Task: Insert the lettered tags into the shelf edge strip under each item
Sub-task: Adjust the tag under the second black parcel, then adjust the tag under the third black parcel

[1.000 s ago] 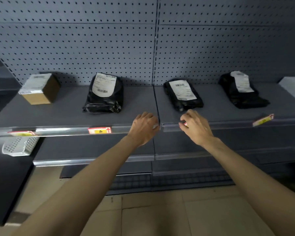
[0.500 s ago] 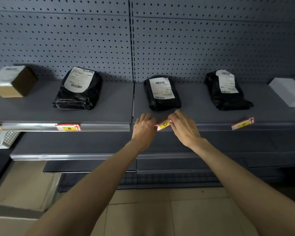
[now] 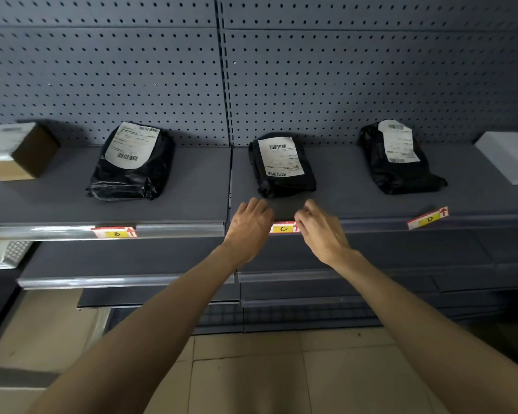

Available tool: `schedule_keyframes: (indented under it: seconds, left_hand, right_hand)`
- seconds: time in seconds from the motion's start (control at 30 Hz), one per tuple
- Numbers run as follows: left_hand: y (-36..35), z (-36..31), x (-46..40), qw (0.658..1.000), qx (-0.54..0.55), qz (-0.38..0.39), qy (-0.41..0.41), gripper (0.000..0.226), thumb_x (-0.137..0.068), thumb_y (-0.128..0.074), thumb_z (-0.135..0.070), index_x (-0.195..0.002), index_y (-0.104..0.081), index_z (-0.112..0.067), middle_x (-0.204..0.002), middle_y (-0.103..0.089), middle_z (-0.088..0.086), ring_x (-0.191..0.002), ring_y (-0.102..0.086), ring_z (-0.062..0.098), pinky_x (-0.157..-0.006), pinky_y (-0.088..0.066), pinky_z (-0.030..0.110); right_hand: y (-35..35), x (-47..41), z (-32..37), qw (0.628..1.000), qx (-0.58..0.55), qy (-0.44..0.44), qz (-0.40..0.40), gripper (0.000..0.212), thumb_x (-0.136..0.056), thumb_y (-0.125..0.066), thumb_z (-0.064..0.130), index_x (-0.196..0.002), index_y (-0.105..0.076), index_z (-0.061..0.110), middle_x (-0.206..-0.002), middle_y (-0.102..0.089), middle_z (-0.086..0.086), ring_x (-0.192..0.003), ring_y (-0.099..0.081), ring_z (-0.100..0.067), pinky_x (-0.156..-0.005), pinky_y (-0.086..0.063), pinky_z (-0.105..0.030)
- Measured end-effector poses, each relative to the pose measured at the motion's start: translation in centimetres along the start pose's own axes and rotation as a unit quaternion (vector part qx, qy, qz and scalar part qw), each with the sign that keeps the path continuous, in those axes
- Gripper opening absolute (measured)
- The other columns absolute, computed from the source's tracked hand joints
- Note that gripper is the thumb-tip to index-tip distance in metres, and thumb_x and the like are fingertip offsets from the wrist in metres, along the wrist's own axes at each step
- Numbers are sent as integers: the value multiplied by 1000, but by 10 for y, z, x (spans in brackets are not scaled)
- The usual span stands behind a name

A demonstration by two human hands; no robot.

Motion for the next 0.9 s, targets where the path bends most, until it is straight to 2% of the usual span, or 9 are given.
schedule_keyframes:
  seconds: [0.1, 0.2, 0.3, 0.4, 0.6, 0.8, 0.9]
  left_hand:
    - [-3, -1, 0, 999, -13, 21, -20, 9, -83, -66, -7, -88, -64, -15, -94, -59, 1, -87, -50, 19, -76, -43, 28]
    - [-2, -1, -2, 1000, 16, 2, -24, 8, -89, -56, -14, -91, -64, -13, -96, -61, 3, -89, -52, 21, -79, -44, 31]
    - [7, -6, -9, 998, 60, -20, -30, 14, -88, -55, -24, -94, -63, -15, -98, -61, 2, -93, -53, 21, -82, -44, 33]
    - [13, -24, -25, 995, 88, -33, -22, 14, -86, -56, -27, -91, -60, -15, -93, -59, 2, -89, -52, 21, -79, -44, 32]
    - [12, -98, -72, 993, 106, -44, -30, 13, -83, -57, -27, -83, -59, -14, -86, -61, 4, -86, -53, 24, -74, -42, 34]
    - [-6, -189, -112, 990, 138, -38, 4, 13, -83, -61, -26, -81, -64, -13, -86, -66, 6, -90, -57, 27, -77, -46, 38]
    - [-20, -234, -119, 992, 128, -12, 13, 14, -85, -60, -26, -85, -63, -13, -91, -65, 7, -95, -57, 28, -80, -46, 39]
  right_hand:
    - [-6, 1, 1, 1000, 8, -4, 19, 6, -91, -61, 9, -91, -65, 5, -97, -57, -9, -69, -57, -20, -54, -45, -27]
    - [-1, -1, -3, 1000, -5, 3, 19, 10, -92, -61, 15, -91, -67, 7, -97, -58, -8, -74, -60, -20, -58, -48, -29]
    - [11, 0, -18, 1000, -26, 1, 6, 16, -91, -62, 23, -95, -65, 7, -98, -58, -6, -73, -61, -20, -55, -43, -27]
    - [23, 7, -47, 999, -32, -9, -5, 21, -91, -62, 28, -99, -63, 9, -99, -58, -4, -73, -63, -20, -55, -41, -25]
    - [43, 33, -131, 999, -26, -42, -11, 27, -91, -60, 32, -105, -63, 10, -104, -58, -5, -80, -64, -23, -59, -42, -30]
    - [62, 60, -226, 999, -19, -45, 9, 26, -94, -56, 33, -109, -60, 11, -110, -54, -5, -84, -62, -22, -65, -54, -39]
    - [64, 73, -263, 999, -23, -21, 24, 23, -94, -56, 28, -109, -60, 10, -112, -53, -6, -88, -61, -22, -64, -54, -37]
Point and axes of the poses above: each hand's wrist, its own x-axis away from the middle knuckle, its own y-axis out of the back of the hand, z = x × y, the point moved 5 cm from there along -x, towards the middle knuckle
